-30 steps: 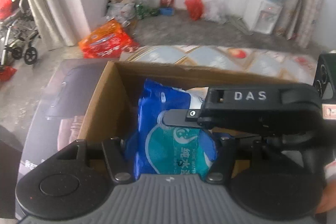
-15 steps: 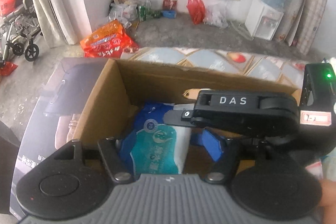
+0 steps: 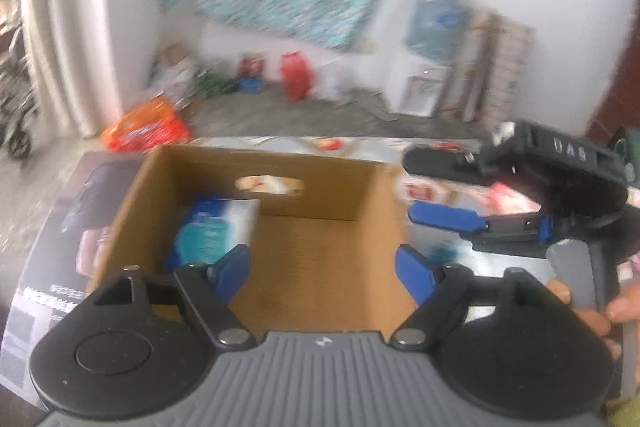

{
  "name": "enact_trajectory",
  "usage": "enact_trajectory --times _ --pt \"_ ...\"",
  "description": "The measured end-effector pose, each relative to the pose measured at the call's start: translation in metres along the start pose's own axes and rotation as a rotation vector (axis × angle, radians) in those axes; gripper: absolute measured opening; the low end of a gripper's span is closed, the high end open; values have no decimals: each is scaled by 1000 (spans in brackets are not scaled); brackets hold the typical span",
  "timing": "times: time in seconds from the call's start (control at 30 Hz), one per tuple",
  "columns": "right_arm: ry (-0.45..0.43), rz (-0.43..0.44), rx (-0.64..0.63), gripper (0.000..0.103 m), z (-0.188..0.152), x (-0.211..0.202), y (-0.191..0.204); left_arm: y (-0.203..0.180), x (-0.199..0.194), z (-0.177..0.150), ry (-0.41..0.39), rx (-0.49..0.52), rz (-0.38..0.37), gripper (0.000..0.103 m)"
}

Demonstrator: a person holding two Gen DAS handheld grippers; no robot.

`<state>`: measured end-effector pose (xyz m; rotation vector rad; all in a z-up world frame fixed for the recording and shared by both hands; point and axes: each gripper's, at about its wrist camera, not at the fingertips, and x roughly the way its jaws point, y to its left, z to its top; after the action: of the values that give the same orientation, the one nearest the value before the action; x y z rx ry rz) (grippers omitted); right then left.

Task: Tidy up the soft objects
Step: 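Lower the wet-wipes pack into the box and open both grippers, then close both grippers on the blue bandage box and lift it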

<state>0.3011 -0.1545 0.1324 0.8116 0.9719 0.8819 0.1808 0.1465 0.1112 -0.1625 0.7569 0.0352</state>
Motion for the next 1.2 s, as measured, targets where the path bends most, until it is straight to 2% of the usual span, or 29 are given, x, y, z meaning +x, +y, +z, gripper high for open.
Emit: enact_trajectory --times 0.13,0.3,0.43,0.57,0.67,0.83,1.03,1.13,1.2 --pt "-57 -38 -39 65 -22 -99 -28 -54 -29 -23 -18 105 -101 84" --pt "-156 -165 -87 66 -37 -206 -55 -129 -42 -37 -43 264 -203 88" --pt "-283 -273 -92 67 -40 -283 -78 -189 -25 -41 -30 346 -266 88" --pt "-369 -353 -81 68 -34 -331 -103 -249 3 -41 -8 420 -313 88" --pt "-407 -433 -65 68 -23 -351 -131 -291 28 -41 9 487 -336 88" --pt "-406 -521 0 68 4 -344 -189 -345 83 -38 86 564 -370 88" --pt "-367 -497 78 63 41 -324 -245 -374 140 -35 165 590 -396 88" --pt "-353 -475 104 54 54 -314 -265 -380 162 -31 190 582 -409 88" --pt "-331 -449 130 43 65 -308 -280 -383 176 -29 214 573 -406 88"
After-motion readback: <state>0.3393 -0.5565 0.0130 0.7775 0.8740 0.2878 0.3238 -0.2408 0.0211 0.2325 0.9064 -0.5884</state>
